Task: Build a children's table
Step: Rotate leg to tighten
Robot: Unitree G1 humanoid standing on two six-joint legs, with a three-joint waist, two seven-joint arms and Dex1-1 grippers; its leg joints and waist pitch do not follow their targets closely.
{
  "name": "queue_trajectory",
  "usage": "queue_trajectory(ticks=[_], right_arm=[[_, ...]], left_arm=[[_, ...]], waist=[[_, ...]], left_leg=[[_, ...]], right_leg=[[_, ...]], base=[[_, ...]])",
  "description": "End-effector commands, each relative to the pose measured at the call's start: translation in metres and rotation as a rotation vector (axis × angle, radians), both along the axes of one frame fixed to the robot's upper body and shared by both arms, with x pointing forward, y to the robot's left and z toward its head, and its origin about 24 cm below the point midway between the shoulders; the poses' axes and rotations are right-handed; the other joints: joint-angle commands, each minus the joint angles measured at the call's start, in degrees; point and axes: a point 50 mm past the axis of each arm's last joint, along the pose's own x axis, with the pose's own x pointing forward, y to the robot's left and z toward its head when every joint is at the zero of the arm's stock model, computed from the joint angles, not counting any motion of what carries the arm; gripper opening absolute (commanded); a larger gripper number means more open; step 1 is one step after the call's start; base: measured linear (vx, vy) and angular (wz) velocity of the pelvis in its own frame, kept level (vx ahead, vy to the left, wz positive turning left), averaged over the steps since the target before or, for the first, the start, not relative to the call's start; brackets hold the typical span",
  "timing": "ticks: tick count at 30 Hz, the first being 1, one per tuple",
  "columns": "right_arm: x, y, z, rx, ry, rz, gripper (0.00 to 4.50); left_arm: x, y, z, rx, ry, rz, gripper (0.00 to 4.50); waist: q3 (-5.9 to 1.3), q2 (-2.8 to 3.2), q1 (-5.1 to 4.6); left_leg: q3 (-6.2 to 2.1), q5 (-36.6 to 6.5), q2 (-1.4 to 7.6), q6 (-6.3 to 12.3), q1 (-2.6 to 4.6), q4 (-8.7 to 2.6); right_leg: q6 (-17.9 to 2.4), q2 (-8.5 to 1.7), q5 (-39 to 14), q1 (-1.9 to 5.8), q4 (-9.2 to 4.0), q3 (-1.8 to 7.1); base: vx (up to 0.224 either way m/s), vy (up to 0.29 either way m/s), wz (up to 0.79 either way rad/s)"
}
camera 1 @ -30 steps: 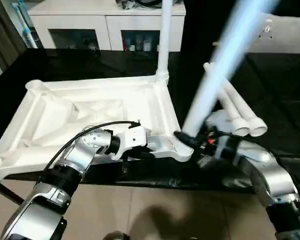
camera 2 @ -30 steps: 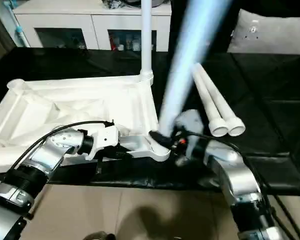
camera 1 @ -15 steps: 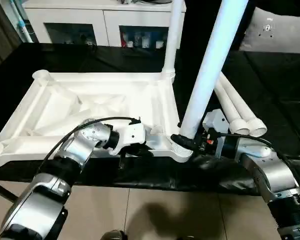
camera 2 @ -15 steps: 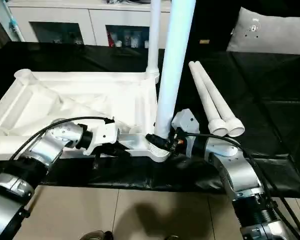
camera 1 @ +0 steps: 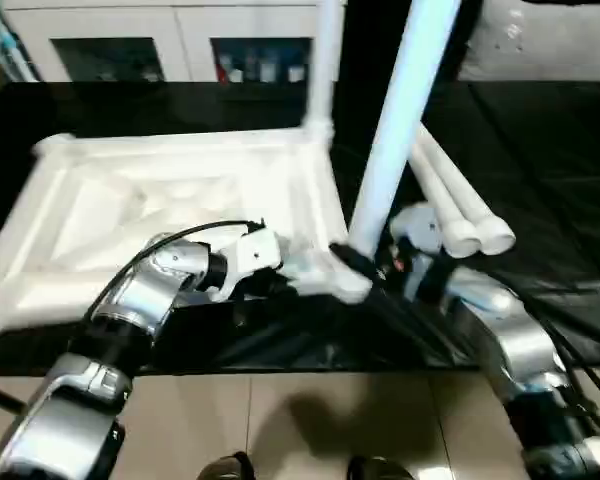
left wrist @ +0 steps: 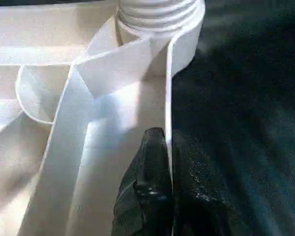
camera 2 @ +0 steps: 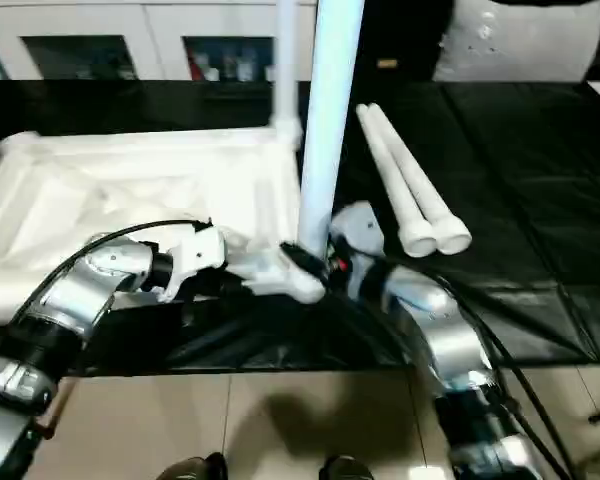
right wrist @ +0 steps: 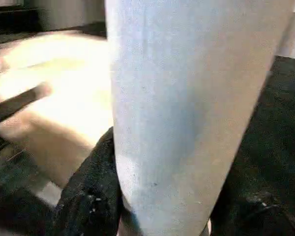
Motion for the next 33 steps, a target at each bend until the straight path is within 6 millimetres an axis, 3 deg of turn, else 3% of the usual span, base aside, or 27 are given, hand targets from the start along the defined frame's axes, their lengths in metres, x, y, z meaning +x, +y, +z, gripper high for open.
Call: queue_trajectory(ticks=[1, 4, 5, 7, 8, 9, 11, 14, 18, 20, 23, 25, 27, 31, 33], right_arm=[[-0.007, -0.028, -0.069, -0.142, 0.33, -0.247, 1.88], [0.009, -0.024, -0.067, -0.163, 0.332, -0.354, 1.88], [0.009, -0.023, -0.067, -0.163, 0.331, -0.357, 1.88], [0.015, -0.019, -0.065, -0.155, 0.333, -0.382, 1.88], [0.016, -0.017, -0.065, -0.152, 0.335, -0.383, 1.88], [0.016, -0.016, -0.064, -0.146, 0.337, -0.379, 1.88], [0.017, -0.013, -0.065, -0.131, 0.348, -0.379, 1.88], [0.017, -0.01, -0.067, -0.123, 0.356, -0.384, 1.88], [0.018, -0.009, -0.069, -0.119, 0.359, -0.394, 1.88], [0.019, -0.007, -0.069, -0.101, 0.371, -0.389, 1.88], [0.02, -0.007, -0.068, -0.112, 0.358, -0.378, 1.88], [0.022, -0.006, -0.065, -0.109, 0.335, -0.357, 1.88], [0.023, -0.006, -0.064, -0.105, 0.324, -0.349, 2.44], [0.024, -0.006, -0.06, -0.103, 0.295, -0.324, 2.77], [0.025, -0.007, -0.059, -0.106, 0.28, -0.318, 2.77]], left_arm=[[-0.005, -0.024, 0.016, -0.103, -0.038, 0.002, 0.0], [-0.012, -0.044, 0.021, -0.079, -0.073, -0.002, 0.0], [-0.012, -0.045, 0.022, -0.076, -0.074, -0.002, 0.0], [-0.018, -0.052, 0.023, -0.045, -0.079, 0.011, 0.0], [-0.02, -0.053, 0.024, -0.042, -0.077, 0.02, 0.0], [-0.02, -0.052, 0.023, -0.039, -0.073, 0.023, 0.0], [-0.019, -0.049, 0.021, -0.012, -0.083, 0.045, 0.0], [-0.018, -0.046, 0.02, 0.02, -0.088, 0.067, 0.0], [-0.018, -0.042, 0.02, 0.033, -0.098, 0.085, 0.0], [-0.019, -0.042, 0.021, 0.029, -0.096, 0.08, 0.0], [-0.019, -0.042, 0.022, 0.025, -0.101, 0.075, 0.0], [-0.019, -0.041, 0.022, 0.025, -0.103, 0.073, 0.0], [-0.018, -0.041, 0.022, 0.022, -0.109, 0.075, 0.0], [-0.016, -0.037, 0.018, 0.034, -0.135, 0.073, 0.0], [-0.015, -0.036, 0.016, 0.037, -0.137, 0.078, 0.0]], waist=[[-1.51, 0.02, -0.17], [-1.4, 0.03, -0.31], [-1.39, 0.01, -0.71], [-2.08, 0.21, -0.65], [-2.01, 0.09, -0.86], [-1.77, 0.1, -0.96], [-2.18, 0.16, -0.91], [-2.52, 0.32, -0.94], [-2.73, 0.65, -0.86], [-2.55, 0.76, -0.93], [-2.25, 0.87, -0.87], [-2.29, 0.81, -0.73], [-2.4, 0.73, -0.69], [-2.7, 0.74, -0.5], [-3.05, 0.92, -0.14]], left_leg=[[-1.94, -26.91, 2.79, -1.4, 0.34, -4.75], [-1.45, -25.71, 2.53, -0.35, 0.35, -4.47], [-1.5, -24.49, 2.52, -0.37, -0.32, -4.56], [-1.21, -21.88, 2.63, -0.06, -0.22, -4.28], [-1.06, -20.46, 2.58, 0.32, -0.57, -4.25], [-1.11, -21.07, 2.44, 0.54, -0.83, -4.36], [-1.1, -20.08, 2.43, 0.62, -0.73, -4.1], [-0.78, -16.66, 2.46, 1.11, -0.61, -3.74], [-0.55, -14.47, 2.51, 1.26, -0.33, -3.4], [-0.48, -15.85, 2.5, 0.96, -0.24, -3.5], [-0.45, -19.48, 2.62, -0.26, 0.1, -3.63], [-0.45, -19.8, 2.64, -0.92, 0.23, -3.62], [-0.44, -19.27, 2.63, -1.2, 0.32, -3.61], [-0.25, -18.21, 2.65, -0.94, 0.44, -3.3], [-0.13, -14.47, 2.71, -0.36, 0.44, -3.08]], right_leg=[[-7.64, -3.61, -33.87, 0.47, -5.46, 1.67], [-7.53, -3.16, -30.88, 0.12, -5.88, 1.77], [-8.22, -3.13, -28.45, 0.49, -5.45, 1.69], [-8.88, -2.98, -23.33, 0.76, -5.15, 1.66], [-9.95, -2.82, -19.65, 0.99, -4.81, 1.55], [-9.83, -2.8, -21.07, 1.09, -4.87, 1.29], [-9.92, -2.88, -19.97, 1.25, -4.78, 1.38], [-12.33, -2.57, -11.2, 1.61, -4.11, 1.35], [-14.66, -2.39, -5.19, 1.97, -3.63, 1.31], [-14.95, -2.32, -6.32, 1.93, -3.73, 1.26], [-13.52, -2.4, -13.55, 1.62, -4.33, 1.46], [-12.85, -2.37, -14.5, 1.57, -4.37, 1.58], [-12.91, -2.16, -13.27, 1.62, -4.21, 1.59], [-14.17, -2.02, -10.08, 1.67, -4.03, 1.62], [-14.99, -1.89, -4.26, 1.95, -3.43, 1.58]], base=[[0.0, 0.0, 0.0], [0.0, 0.0, 0.0], [0.0, 0.0, 0.0], [0.0, 0.0, 0.0], [0.0, 0.0, 0.0], [0.0, 0.0, 0.0], [0.0, 0.0, 0.0], [0.053, -0.009, -0.03], [0.0, 0.0, 0.0], [0.0, 0.0, 0.0], [0.0, 0.0, 0.0], [0.0, 0.0, 0.0], [0.0, 0.0, 0.0], [0.0, 0.0, 0.0], [0.0, 0.0, 0.0]])
